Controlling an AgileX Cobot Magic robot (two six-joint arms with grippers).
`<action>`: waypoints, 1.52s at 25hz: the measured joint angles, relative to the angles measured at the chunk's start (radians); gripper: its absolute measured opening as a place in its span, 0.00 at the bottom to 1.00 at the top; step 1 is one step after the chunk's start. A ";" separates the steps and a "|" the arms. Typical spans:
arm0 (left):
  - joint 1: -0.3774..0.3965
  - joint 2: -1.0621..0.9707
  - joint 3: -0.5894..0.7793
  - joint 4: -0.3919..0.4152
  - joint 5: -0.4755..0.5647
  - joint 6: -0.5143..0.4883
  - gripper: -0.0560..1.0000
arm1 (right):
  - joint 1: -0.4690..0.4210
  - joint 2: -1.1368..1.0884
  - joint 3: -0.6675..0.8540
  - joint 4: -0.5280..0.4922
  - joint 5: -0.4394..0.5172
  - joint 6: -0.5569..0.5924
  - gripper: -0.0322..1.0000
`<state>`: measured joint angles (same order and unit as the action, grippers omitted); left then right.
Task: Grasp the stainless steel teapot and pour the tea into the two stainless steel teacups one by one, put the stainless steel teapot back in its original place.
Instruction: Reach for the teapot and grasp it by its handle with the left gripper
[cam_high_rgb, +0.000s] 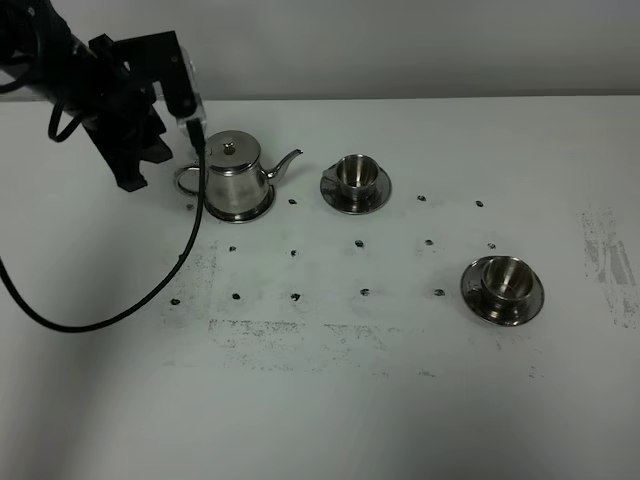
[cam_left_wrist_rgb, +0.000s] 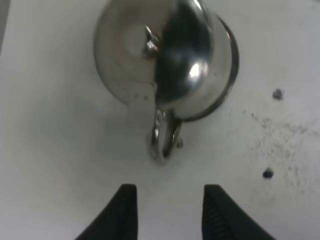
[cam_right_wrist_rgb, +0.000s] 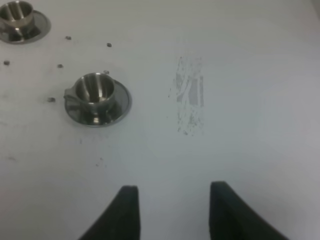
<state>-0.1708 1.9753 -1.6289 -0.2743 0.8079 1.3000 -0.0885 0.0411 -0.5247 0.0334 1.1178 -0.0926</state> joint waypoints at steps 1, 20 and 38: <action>-0.003 0.019 -0.044 0.006 0.036 -0.021 0.34 | 0.000 0.000 0.000 0.000 0.000 0.000 0.32; -0.035 0.202 -0.233 0.153 0.138 0.021 0.34 | 0.000 0.000 0.000 0.000 0.000 0.001 0.25; -0.055 0.281 -0.350 0.165 0.214 -0.094 0.41 | 0.000 0.000 0.000 0.000 0.000 0.001 0.25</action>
<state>-0.2255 2.2562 -1.9794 -0.1089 1.0222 1.2060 -0.0885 0.0411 -0.5247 0.0334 1.1178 -0.0917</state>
